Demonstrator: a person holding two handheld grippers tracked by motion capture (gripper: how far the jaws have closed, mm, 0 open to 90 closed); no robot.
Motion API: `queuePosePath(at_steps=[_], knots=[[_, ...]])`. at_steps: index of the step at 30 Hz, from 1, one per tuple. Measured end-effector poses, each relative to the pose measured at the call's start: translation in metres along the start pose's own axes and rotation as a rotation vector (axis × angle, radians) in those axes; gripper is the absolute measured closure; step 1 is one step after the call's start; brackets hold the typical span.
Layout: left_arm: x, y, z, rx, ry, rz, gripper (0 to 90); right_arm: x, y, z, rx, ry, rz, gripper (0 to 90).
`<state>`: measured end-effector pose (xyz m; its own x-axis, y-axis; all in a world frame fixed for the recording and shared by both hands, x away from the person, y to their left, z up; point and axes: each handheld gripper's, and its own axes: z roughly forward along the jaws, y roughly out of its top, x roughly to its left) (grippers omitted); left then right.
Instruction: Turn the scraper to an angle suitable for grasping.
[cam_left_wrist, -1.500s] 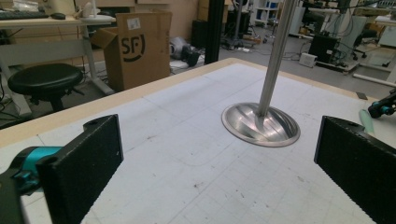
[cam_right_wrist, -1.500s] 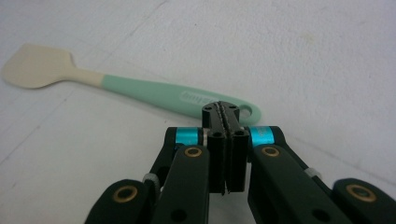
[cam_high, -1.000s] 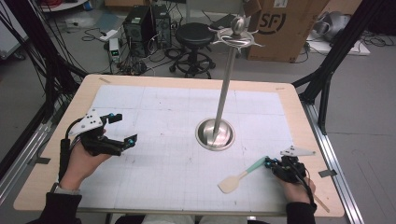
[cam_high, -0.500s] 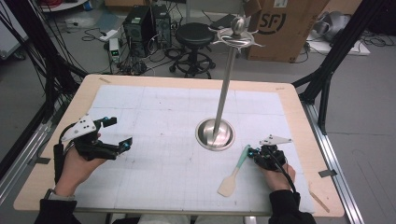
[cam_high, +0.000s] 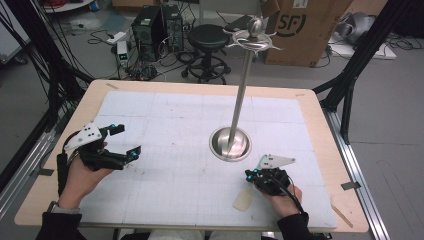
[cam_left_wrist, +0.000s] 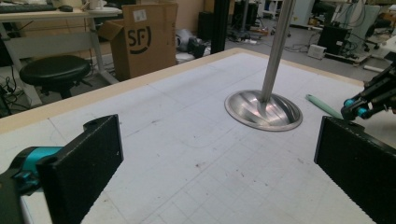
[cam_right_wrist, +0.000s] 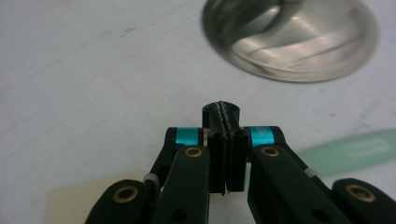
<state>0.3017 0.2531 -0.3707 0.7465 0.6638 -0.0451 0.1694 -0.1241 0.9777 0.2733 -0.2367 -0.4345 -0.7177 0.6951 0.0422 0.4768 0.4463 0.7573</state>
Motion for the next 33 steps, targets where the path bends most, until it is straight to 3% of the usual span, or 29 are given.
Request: queuePosePath(at_steps=[2, 8, 9, 12, 17, 26, 33], knots=[[-0.001, 0.0, 0.001, 0.001, -0.002, 0.001, 1.7, 0.012, 0.003, 0.006, 0.026, 0.026, -0.035, 90.0], [0.001, 0.0, 0.003, 0.004, -0.004, 0.0, 1.7, 0.029, 0.005, 0.012, 0.06, 0.086, -0.08, 90.0], [0.001, 0.0, 0.003, 0.005, -0.003, 0.001, 1.7, 0.036, 0.005, 0.014, 0.091, 0.101, -0.103, 90.0], [0.001, 0.0, 0.005, 0.006, -0.006, -0.002, 1.7, 0.043, 0.005, 0.016, 0.108, 0.086, -0.13, 90.0], [-0.001, -0.002, 0.01, 0.029, -0.019, 0.004, 1.7, 0.041, 0.001, 0.014, 0.093, 0.101, -0.103, 90.0], [0.0, -0.002, 0.015, 0.024, -0.033, -0.003, 1.7, 0.047, -0.009, 0.0, 0.115, 0.057, -0.15, 90.0], [-0.001, 0.0, 0.01, 0.013, -0.031, -0.003, 1.7, 0.043, -0.018, -0.014, 0.139, 0.041, -0.163, 90.0]])
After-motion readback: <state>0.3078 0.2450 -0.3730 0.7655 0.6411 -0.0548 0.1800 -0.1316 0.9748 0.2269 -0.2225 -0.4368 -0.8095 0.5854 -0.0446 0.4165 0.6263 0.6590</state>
